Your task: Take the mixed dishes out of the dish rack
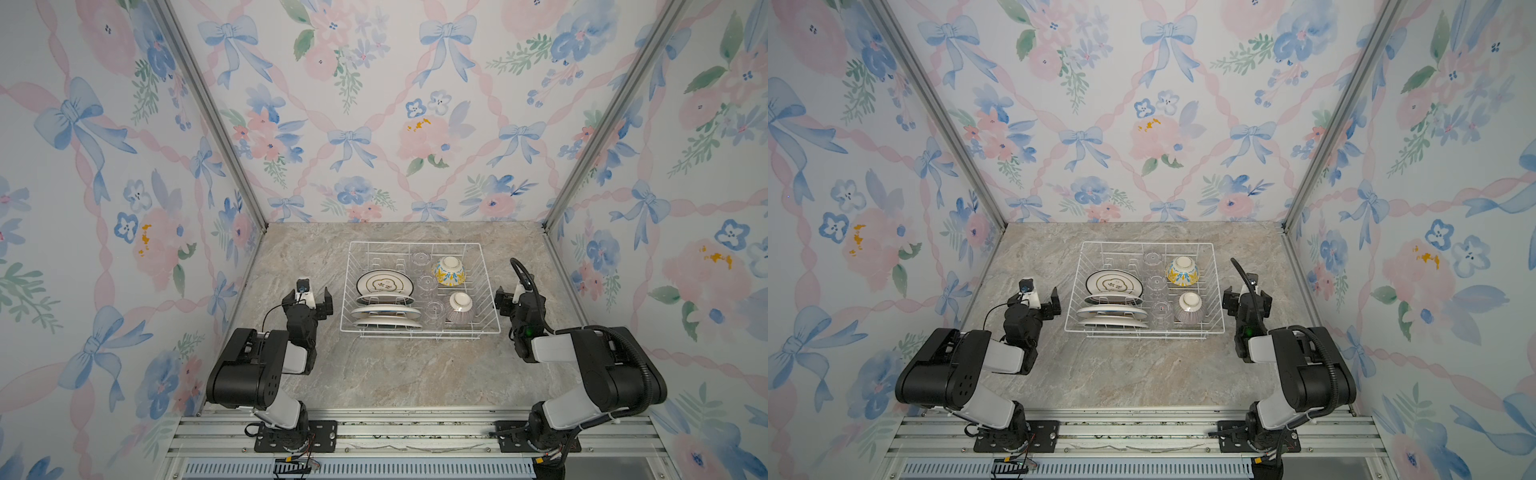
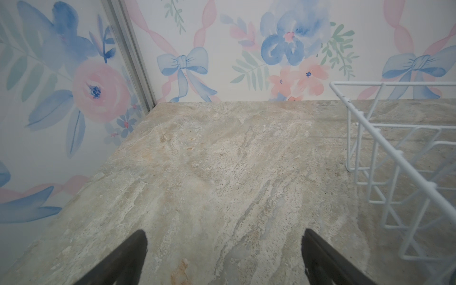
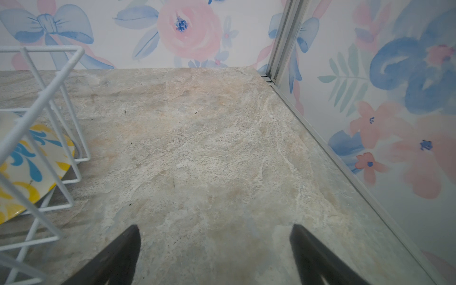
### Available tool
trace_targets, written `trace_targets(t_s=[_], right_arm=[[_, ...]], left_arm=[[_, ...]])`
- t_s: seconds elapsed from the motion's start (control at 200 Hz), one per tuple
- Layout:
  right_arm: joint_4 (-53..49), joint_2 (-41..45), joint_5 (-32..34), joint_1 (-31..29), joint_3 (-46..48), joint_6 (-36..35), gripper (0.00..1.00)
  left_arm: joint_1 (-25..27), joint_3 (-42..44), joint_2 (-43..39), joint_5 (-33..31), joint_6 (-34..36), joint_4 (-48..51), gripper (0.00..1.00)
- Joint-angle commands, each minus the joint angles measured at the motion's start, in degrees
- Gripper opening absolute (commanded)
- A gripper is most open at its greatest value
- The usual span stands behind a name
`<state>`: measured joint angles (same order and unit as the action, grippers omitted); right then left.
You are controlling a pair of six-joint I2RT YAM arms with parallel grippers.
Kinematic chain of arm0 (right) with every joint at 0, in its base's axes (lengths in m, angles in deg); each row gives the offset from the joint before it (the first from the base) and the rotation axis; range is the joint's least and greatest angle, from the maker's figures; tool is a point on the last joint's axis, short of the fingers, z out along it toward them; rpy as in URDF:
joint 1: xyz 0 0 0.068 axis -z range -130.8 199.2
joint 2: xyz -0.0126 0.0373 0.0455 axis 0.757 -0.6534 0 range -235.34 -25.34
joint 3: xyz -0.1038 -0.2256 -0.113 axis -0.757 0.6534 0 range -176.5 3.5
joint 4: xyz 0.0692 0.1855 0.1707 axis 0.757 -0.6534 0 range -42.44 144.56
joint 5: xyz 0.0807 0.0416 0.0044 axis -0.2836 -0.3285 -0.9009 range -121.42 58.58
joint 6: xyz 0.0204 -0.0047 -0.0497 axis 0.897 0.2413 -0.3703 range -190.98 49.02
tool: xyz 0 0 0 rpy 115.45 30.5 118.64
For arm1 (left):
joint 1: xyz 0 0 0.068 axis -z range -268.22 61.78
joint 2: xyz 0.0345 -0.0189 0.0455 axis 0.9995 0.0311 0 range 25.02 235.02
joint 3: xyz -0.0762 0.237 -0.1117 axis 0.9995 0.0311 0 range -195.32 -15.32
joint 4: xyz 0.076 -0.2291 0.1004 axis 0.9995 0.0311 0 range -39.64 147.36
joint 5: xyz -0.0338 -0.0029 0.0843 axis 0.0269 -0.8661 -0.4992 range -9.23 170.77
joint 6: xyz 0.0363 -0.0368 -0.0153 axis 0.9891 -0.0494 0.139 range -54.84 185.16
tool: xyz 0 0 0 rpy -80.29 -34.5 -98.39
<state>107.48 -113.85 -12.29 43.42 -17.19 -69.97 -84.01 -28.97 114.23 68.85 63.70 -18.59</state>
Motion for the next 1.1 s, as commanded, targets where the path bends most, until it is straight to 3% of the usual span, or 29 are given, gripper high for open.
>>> trace_targets(t_s=[0.0, 0.135, 0.24, 0.5, 0.75, 0.955, 1.095], right_arm=[[-0.2, 1.5, 1.9, -0.9, -0.9, -0.8, 0.97], [0.0, 2.3, 1.7, -1.1, -0.5, -1.2, 0.97], [-9.1, 7.0, 5.7, -2.5, -3.0, -1.3, 0.97], [-11.4, 10.4, 12.6, -5.9, -3.9, -3.6, 0.97], [-5.0, 15.9, 14.6, -10.4, -2.4, -7.9, 0.97], [-24.6, 23.7, 14.1, -13.8, -10.4, -1.8, 0.97], [-34.5, 27.0, 7.3, -16.7, -15.3, 0.4, 0.97]], left_arm=[[0.9, 0.5, -2.8, -3.0, 1.0, 0.3, 0.98], [1.3, 0.0, -7.2, -7.5, -0.3, 5.6, 0.98], [1.4, -1.9, -10.1, -11.1, -3.6, 13.3, 0.98], [1.9, -3.9, -14.4, -17.6, -7.6, 21.4, 0.98], [5.8, -4.5, -23.9, -26.7, -8.5, 29.2, 0.98], [7.7, -5.1, -32.0, -26.3, -16.8, 38.5, 0.98], [8.3, -5.5, -36.2, -24.8, -21.3, 42.9, 0.98]])
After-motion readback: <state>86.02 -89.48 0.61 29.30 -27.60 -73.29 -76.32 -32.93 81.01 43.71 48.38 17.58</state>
